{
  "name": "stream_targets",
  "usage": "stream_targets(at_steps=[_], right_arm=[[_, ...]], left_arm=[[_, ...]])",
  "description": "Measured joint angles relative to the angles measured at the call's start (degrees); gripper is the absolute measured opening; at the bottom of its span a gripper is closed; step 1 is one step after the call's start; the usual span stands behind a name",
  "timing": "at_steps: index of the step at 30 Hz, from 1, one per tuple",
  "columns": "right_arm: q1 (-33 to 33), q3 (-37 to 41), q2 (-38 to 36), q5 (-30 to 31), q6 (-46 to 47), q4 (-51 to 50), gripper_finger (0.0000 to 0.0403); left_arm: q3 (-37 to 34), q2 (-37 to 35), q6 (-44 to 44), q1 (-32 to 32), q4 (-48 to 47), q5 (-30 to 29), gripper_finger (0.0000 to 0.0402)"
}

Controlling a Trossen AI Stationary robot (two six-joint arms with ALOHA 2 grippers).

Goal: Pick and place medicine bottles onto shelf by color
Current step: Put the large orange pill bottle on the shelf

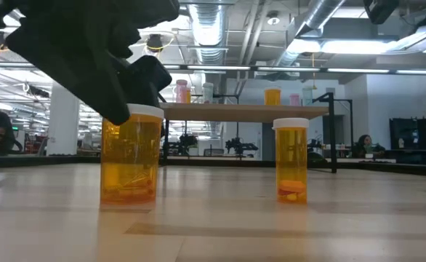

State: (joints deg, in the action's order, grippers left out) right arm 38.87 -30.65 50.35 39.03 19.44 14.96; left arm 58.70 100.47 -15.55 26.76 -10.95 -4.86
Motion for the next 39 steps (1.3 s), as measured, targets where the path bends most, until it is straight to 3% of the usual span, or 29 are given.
stream_targets(at_steps=[7, 13, 19, 24, 27, 35, 39], right_arm=[[-0.01, 0.0, 0.0, 0.0, 0.02, 0.02, 0.0206], [0.0, 0.0, 0.0, 0.0, 0.02, 0.02, 0.0209], [0.0, 0.0, 0.0, 0.0, 0.02, 0.04, 0.0206], [0.0, 0.0, 0.0, 0.0, 0.02, 0.06, 0.0204], [-0.01, 0.0, 0.0, 0.0, 0.04, 0.06, 0.0205], [-0.8, 0.0, 0.0, 0.0, -0.28, 0.67, 0.0203], [-1.18, 0.0, 0.0, -0.01, -0.28, 0.6, 0.0204]], left_arm=[[0.02, 0.0, 0.04, -1.18, -0.1, 1.19, 0.0175], [1.79, -0.35, 1.49, -3.54, -2.8, 2.67, 0.0176], [13.51, -0.44, 10.27, -6.35, -17.3, -2.92, 0.0214], [26.34, -0.46, 18.12, -10.59, -29.66, -11.12, 0.0198], [33.36, -0.48, 22.19, -14.49, -33.01, -12.89, 0.0185], [49.41, -0.15, 28.44, -29.62, -34.57, -6.68, 0.02], [51.82, -0.09, 28.63, -37.73, -33.02, -0.58, 0.0203]])
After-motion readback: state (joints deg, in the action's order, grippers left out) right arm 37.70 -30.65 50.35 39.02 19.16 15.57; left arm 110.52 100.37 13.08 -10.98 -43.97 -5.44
